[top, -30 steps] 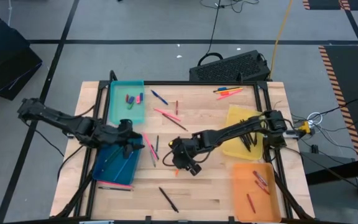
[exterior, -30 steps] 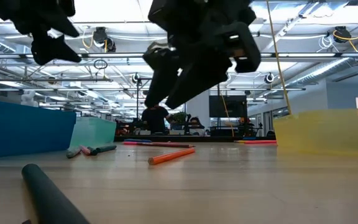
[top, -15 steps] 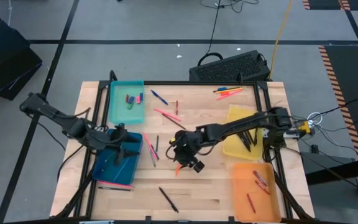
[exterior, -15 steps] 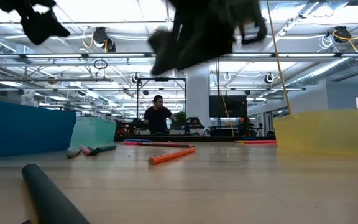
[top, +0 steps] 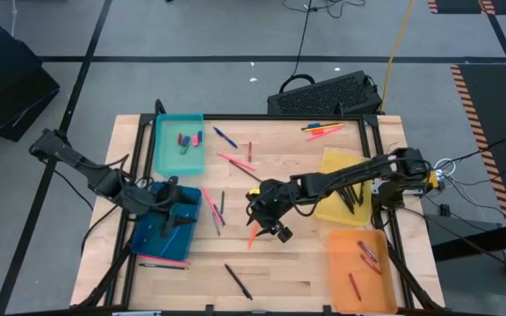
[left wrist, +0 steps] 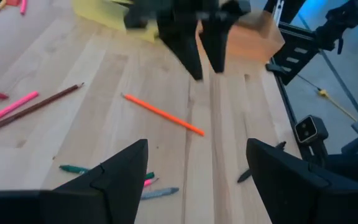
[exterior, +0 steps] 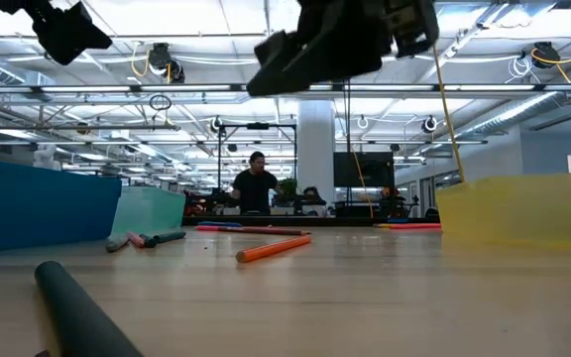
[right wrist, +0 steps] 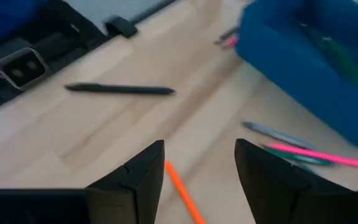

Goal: Sort crayons/erasers/pens/pencils in bins
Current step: Put the orange colored pencil into the blue bin

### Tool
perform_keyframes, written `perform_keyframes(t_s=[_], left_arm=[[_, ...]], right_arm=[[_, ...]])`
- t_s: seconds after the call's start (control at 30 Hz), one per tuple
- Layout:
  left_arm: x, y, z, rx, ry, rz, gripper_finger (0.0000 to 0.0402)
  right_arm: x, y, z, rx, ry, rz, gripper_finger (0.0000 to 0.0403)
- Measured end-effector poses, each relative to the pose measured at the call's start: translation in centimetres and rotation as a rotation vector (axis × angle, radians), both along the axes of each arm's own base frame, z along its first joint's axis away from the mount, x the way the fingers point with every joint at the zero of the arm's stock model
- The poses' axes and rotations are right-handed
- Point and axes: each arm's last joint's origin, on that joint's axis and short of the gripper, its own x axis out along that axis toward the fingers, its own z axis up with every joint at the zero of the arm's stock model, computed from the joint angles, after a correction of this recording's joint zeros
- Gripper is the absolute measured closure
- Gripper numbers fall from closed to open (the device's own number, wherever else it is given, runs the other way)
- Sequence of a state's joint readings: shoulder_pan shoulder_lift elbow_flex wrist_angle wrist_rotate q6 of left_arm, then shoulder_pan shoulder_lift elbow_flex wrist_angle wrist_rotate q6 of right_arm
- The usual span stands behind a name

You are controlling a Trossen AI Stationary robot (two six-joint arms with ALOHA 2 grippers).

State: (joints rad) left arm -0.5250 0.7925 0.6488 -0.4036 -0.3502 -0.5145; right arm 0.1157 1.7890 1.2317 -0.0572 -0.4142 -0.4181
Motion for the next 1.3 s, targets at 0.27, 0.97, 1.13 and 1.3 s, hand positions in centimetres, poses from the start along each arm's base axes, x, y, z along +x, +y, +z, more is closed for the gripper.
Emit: perform_keyframes(t_s=[0.27,0.97,1.13,1.3], left_arm=[[1.5,0.1,0.1,0.0,-0.055,0.008,0.0128],[2.0,0.4,-0.3,-0.018,-0.032,0.045,0.0128],[3.2,0.8,-1.3,-0.042,0.021,0.123,0.0128],[4.8,1.3,-3.0,-0.048,0.114,0.183,0.0128]], right_arm=[[1.8,0.2,-6.5,0.145,0.094,0.074,0.0213],[1.6,-5.2,-12.9,-0.052,0.145,0.181,0.0317],[1.4,-5.3,-13.3,-0.142,0.163,0.178,0.0367],[1.4,-4.5,-13.1,-0.235,0.162,0.16,0.0392]])
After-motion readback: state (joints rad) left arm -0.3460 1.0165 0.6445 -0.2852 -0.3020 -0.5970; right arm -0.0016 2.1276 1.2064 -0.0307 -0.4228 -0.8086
